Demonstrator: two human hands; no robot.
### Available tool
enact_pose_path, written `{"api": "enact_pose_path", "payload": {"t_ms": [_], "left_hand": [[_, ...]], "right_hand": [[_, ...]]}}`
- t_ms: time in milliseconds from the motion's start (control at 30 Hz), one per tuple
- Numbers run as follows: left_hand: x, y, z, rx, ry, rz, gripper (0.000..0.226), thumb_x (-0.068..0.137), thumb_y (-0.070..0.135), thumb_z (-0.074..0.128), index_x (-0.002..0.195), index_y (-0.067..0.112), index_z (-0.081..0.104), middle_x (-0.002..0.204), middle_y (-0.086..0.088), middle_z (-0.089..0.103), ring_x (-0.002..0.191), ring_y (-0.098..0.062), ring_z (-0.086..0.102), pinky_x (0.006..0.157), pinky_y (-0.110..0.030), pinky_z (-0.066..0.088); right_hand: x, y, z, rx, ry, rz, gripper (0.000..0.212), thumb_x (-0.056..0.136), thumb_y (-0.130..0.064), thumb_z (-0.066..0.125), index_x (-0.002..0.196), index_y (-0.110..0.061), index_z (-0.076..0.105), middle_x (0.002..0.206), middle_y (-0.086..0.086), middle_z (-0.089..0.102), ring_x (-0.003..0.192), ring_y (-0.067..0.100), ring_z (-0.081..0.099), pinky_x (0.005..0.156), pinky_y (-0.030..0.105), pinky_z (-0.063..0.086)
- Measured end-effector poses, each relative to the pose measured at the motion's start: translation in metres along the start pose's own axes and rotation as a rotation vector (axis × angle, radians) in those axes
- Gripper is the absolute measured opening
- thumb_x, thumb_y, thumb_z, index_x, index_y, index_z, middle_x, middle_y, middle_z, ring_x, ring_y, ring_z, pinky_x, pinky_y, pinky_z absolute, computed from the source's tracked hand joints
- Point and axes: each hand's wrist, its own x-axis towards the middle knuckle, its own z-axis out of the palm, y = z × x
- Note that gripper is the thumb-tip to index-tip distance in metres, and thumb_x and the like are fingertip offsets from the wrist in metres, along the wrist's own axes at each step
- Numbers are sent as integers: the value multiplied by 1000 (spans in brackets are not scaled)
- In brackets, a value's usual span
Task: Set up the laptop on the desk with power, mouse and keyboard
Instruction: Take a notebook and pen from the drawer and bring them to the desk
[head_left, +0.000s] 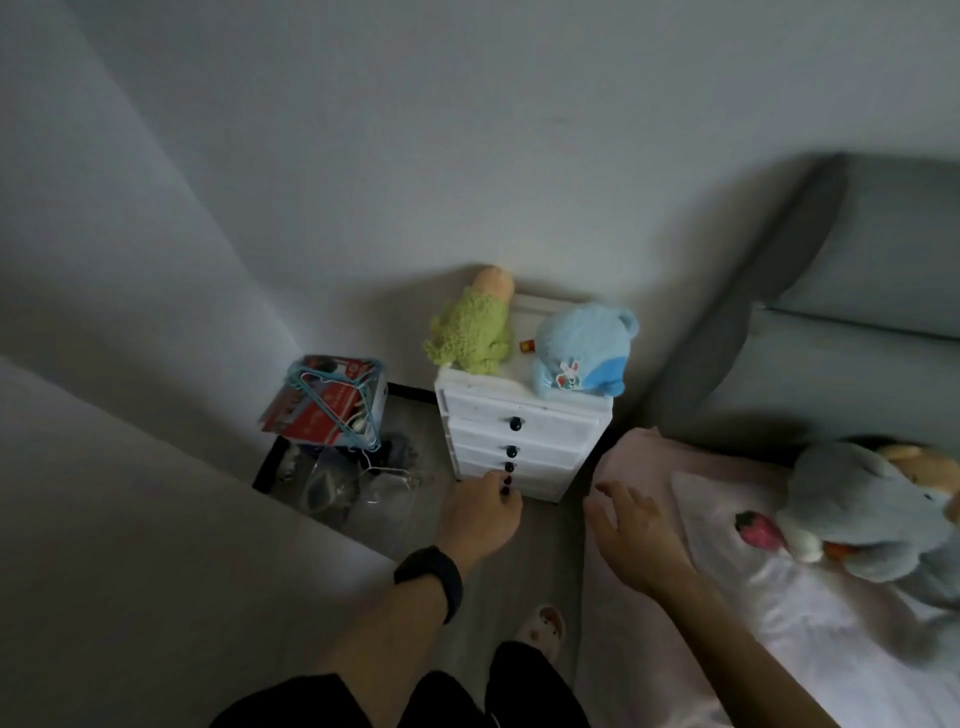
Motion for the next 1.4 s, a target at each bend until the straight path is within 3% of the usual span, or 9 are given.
{"api": "enact_pose_path", "payload": {"t_ms": [67,167,267,367,467,767,1000,1100,1400], "left_hand": [[18,3,1,-22,-19,-35,47,98,42,41,138,19,52,99,-1,68,94,-20,65,86,-41,54],[56,-6,6,-27,-44,-113,50,98,44,40,139,17,49,127,-5,59,118,-25,54,99,-42,47],[94,-16,10,-209,-97,-231,62,92,51,40,144,18,43,138,-5,54,117,-23,56,100,-44,48],[137,-23,17,-422,-92,-365,55,98,40,44,147,18,40,146,-5,49,125,-21,53,102,-31,43],[177,-26,28,-517,-87,-383,48,102,31,44,148,17,39,146,-4,49,130,-21,49,89,-22,36],[248,-21,80,-853,150,-544,28,100,31,54,124,17,56,106,4,60,91,-12,55,65,-21,41],[266,-31,100,-1077,212,-608,23,91,27,65,107,12,60,81,0,66,81,-20,65,75,-36,51],[251,-35,105,-1051,234,-586,11,91,27,67,93,19,60,84,-2,69,75,-16,66,78,-38,55],[160,-80,132,-1087,212,-694,13,92,22,69,96,12,62,90,-6,69,70,-13,64,61,-26,52]], "right_hand": [[37,6,3,-15,-15,-6,51,104,-46,41,146,-18,45,146,6,52,133,24,47,109,37,38],[100,13,18,-42,-87,-1,59,101,-53,43,149,-19,41,152,7,47,136,24,45,112,38,38],[146,14,30,-95,-105,-29,66,101,-50,45,156,-17,29,165,10,24,149,28,27,120,42,26],[187,18,36,-269,-57,-94,72,103,-48,41,160,-15,13,170,8,2,155,28,7,123,46,16],[213,30,52,-340,-67,-81,72,105,-43,32,161,-12,-3,169,5,-12,156,23,-7,124,50,14],[221,45,67,-246,-39,-66,66,106,-31,34,161,-21,-1,168,-9,-12,155,11,-10,124,48,9],[223,37,62,-211,-98,-10,64,106,-35,30,161,-21,-1,168,-9,-14,155,11,-11,124,49,13],[222,37,59,-217,-112,-6,66,106,-38,30,161,-20,-3,168,-9,-15,155,10,-12,124,50,11],[218,31,67,-289,-103,17,78,103,-51,30,160,-17,-9,168,-4,-19,155,15,-13,124,56,7]]}}
